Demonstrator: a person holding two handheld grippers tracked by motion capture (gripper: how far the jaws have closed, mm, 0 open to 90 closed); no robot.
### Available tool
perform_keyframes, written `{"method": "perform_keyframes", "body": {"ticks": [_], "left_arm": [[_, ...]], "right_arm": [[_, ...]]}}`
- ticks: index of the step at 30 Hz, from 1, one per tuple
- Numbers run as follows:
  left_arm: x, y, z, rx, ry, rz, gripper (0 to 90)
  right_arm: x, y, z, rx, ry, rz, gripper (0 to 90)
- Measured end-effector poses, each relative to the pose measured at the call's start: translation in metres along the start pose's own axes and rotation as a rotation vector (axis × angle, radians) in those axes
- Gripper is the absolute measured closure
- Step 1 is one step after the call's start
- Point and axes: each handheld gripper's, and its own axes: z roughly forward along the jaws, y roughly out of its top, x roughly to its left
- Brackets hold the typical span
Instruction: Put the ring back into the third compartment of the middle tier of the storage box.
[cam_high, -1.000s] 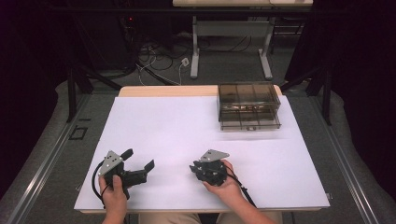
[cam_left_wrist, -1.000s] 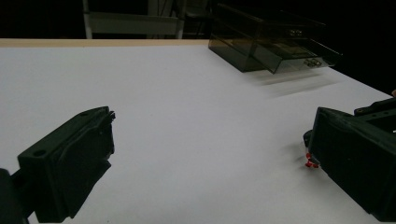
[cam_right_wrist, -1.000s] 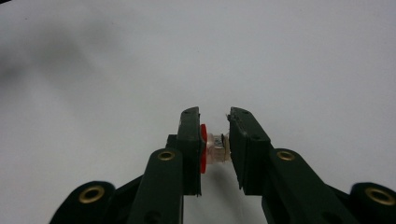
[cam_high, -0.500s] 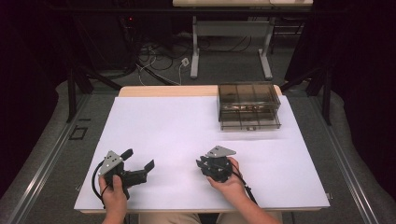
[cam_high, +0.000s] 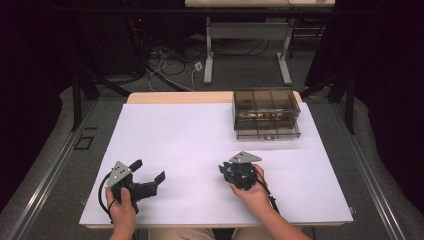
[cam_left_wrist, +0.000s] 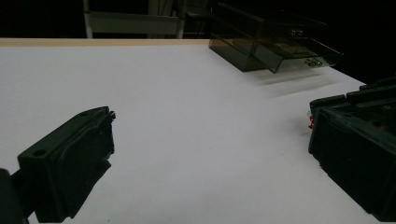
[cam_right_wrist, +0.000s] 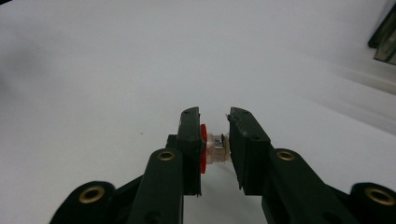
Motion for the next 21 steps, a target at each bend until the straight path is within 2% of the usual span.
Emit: {"method": "perform_keyframes", "body": {"ticks": [5,13,21], "left_arm": [[0.000,0.000,0.000,0.001,0.001,0.001,0.2],[0.000,0.000,0.000,-0.001,-0.002,0.001,0.2],[0.000,0.000,0.000,0.000,-0.001,0.000,0.2]], "right_arm": [[-0.015,0.000,-0.005,0.005,-0.022,0.032,75.0],[-0.032,-0.001,-0.010,0.008,-0.058,0.044,75.0],[-0.058,-0.004,-0.018,0.003,-0.107,0.070,75.1]]}}
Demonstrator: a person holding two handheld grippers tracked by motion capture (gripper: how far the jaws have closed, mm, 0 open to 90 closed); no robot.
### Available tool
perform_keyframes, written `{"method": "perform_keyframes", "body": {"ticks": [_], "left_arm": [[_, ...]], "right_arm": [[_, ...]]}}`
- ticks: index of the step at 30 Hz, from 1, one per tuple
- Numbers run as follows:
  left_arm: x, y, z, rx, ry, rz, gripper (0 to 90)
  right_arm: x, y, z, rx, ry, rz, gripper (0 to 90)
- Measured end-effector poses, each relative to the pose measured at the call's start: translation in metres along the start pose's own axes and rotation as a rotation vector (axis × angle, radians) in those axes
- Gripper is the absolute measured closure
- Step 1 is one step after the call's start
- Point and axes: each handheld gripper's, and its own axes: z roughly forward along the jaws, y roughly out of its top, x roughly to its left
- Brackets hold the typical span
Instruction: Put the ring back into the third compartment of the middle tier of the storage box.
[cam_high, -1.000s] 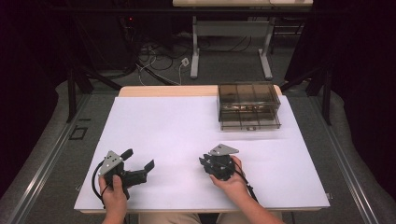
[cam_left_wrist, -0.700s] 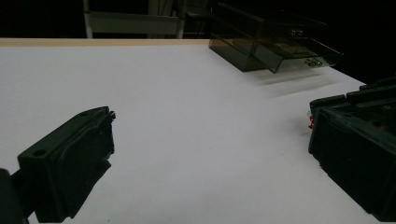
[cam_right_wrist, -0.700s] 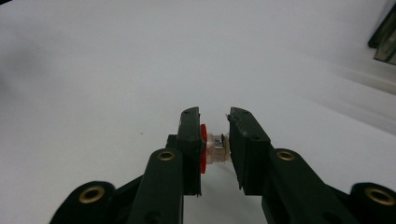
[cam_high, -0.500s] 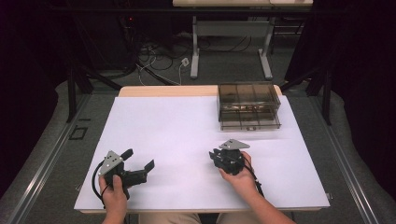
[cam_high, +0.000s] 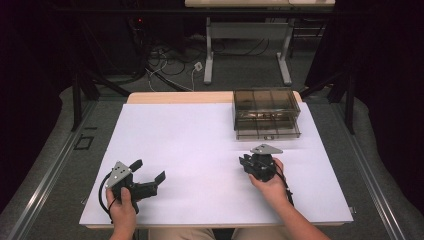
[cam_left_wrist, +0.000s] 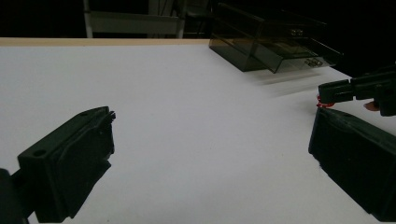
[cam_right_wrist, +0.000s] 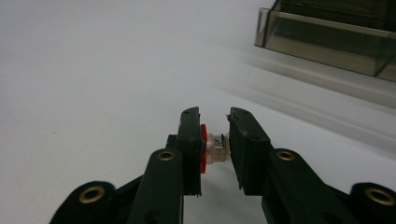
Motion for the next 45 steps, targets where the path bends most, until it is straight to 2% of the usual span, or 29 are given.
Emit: {"method": "perform_keyframes", "body": {"ticks": [3,4,13,20,35,41,42,43,45], "left_arm": [[0.000,0.000,0.000,0.000,0.000,0.000,0.2],[0.000,0.000,0.000,-0.001,0.000,-0.001,0.2],[0.000,0.000,0.000,0.004,0.003,0.001,0.2],[0.000,0.000,0.000,0.004,0.003,0.000,0.2],[0.000,0.000,0.000,0.004,0.004,-0.001,0.2],[0.000,0.000,0.000,0.004,0.004,0.001,0.2],[0.000,0.000,0.000,0.004,0.004,0.000,0.2],[0.000,0.000,0.000,0.004,0.004,0.001,0.2],[0.000,0.000,0.000,0.004,0.004,0.000,0.2]], "right_arm": [[-0.005,0.000,-0.001,-0.002,-0.011,0.013,75.1],[-0.011,0.000,-0.002,-0.004,-0.024,0.012,75.1],[-0.033,-0.001,-0.008,-0.006,-0.072,0.044,75.1],[-0.051,-0.001,-0.013,-0.016,-0.107,0.053,75.1],[-0.084,0.002,-0.026,-0.025,-0.167,0.105,75.1],[-0.094,0.004,-0.032,-0.026,-0.194,0.105,75.1],[-0.096,0.006,-0.034,-0.027,-0.196,0.119,75.1],[-0.098,0.007,-0.035,-0.029,-0.203,0.103,75.1],[-0.100,0.009,-0.037,-0.035,-0.208,0.103,75.1]]}}
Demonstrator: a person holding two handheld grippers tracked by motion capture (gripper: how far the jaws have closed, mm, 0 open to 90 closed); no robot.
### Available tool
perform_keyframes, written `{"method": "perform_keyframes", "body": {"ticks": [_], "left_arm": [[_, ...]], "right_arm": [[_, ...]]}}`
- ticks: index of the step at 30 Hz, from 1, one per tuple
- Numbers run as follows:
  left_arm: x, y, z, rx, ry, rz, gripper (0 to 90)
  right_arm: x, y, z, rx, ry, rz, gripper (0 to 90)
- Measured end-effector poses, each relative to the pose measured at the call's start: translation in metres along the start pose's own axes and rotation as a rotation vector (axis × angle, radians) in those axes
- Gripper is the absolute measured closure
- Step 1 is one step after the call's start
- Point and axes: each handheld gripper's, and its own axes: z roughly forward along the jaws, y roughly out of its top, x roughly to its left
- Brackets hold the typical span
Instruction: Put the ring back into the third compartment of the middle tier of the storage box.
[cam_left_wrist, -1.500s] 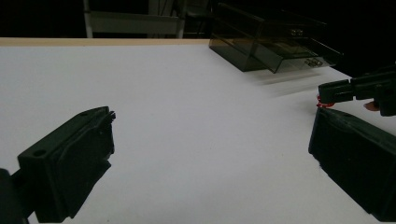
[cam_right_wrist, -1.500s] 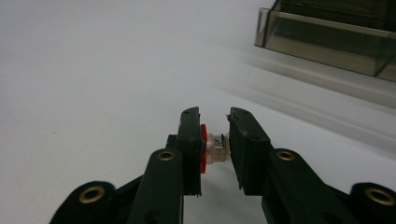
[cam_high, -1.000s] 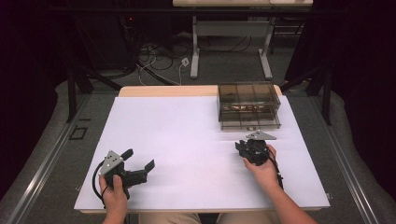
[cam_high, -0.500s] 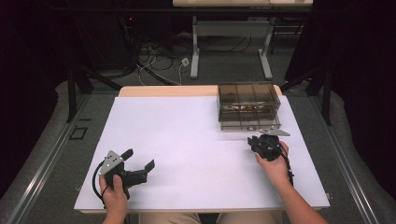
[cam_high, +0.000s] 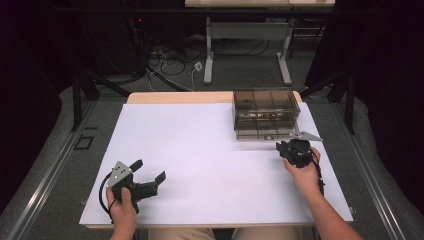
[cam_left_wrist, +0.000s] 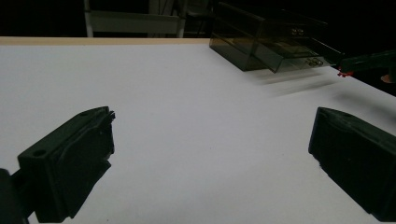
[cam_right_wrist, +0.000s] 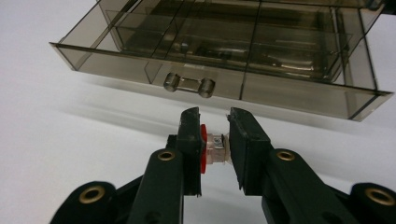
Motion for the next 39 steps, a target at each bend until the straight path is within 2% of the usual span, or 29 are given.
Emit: {"method": "perform_keyframes", "body": {"ticks": [12,19,25,28,29,34,39], "left_arm": [[0.000,0.000,0.000,0.001,0.000,0.000,0.2],[0.000,0.000,0.000,0.001,0.000,0.001,0.2],[0.000,0.000,0.000,0.003,0.000,0.001,0.2],[0.000,0.000,0.000,0.002,0.000,0.001,0.2],[0.000,0.000,0.000,0.002,-0.001,-0.001,0.2],[0.000,0.000,0.001,0.002,-0.001,-0.001,0.2],[0.000,0.000,0.001,0.002,-0.002,-0.002,0.2]], "right_arm": [[-0.008,0.013,-0.004,-0.001,-0.031,0.005,75.1],[-0.013,0.023,-0.006,-0.005,-0.048,-0.010,75.1],[-0.015,0.030,-0.005,-0.009,-0.059,-0.019,75.1],[-0.018,0.034,-0.005,-0.007,-0.062,-0.015,75.1],[-0.019,0.036,-0.004,-0.008,-0.064,0.000,75.1],[-0.020,0.042,-0.003,-0.009,-0.075,-0.008,75.1],[-0.020,0.051,0.001,0.007,-0.084,-0.008,75.1]]}}
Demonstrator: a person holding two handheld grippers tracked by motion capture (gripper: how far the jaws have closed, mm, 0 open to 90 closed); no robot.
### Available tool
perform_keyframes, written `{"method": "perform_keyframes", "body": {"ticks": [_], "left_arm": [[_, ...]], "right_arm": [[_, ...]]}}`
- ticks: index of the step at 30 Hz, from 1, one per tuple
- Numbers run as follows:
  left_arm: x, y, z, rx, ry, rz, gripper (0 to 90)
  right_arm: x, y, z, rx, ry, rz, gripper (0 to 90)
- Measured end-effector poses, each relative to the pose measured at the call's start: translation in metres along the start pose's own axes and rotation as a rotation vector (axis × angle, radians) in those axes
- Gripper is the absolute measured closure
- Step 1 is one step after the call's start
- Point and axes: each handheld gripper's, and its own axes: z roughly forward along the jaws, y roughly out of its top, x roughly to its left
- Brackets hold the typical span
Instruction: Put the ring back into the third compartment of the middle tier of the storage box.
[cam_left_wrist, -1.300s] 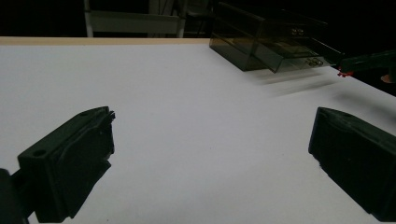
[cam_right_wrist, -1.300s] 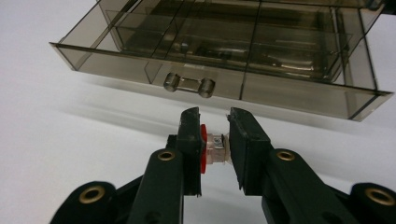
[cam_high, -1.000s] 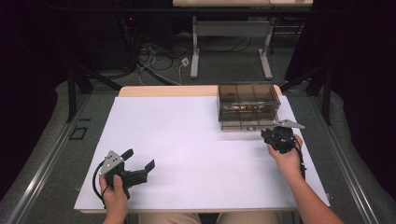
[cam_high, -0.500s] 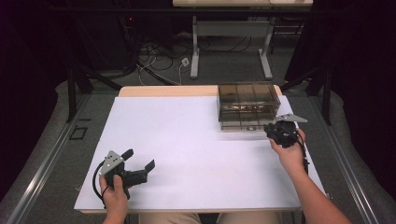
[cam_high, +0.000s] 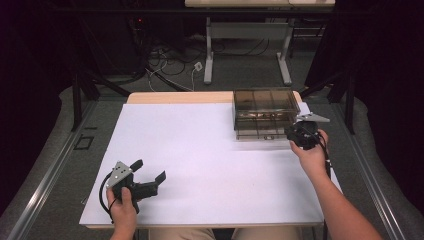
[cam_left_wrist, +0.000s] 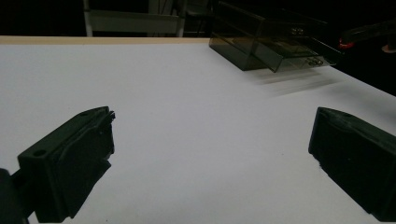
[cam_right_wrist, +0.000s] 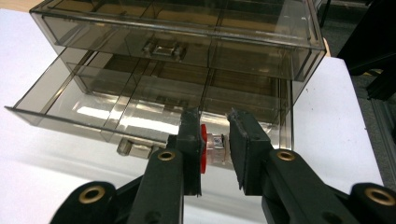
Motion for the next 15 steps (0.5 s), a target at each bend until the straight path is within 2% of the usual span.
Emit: {"method": "perform_keyframes", "body": {"ticks": [3,15], "left_arm": [[0.000,0.000,0.000,0.001,0.001,-0.001,0.2],[0.001,0.000,-0.001,0.007,-0.002,0.001,0.2]], "right_arm": [[0.000,0.003,0.002,-0.005,0.000,0.006,75.1],[0.001,0.012,0.018,0.033,-0.028,0.032,75.1]]}}
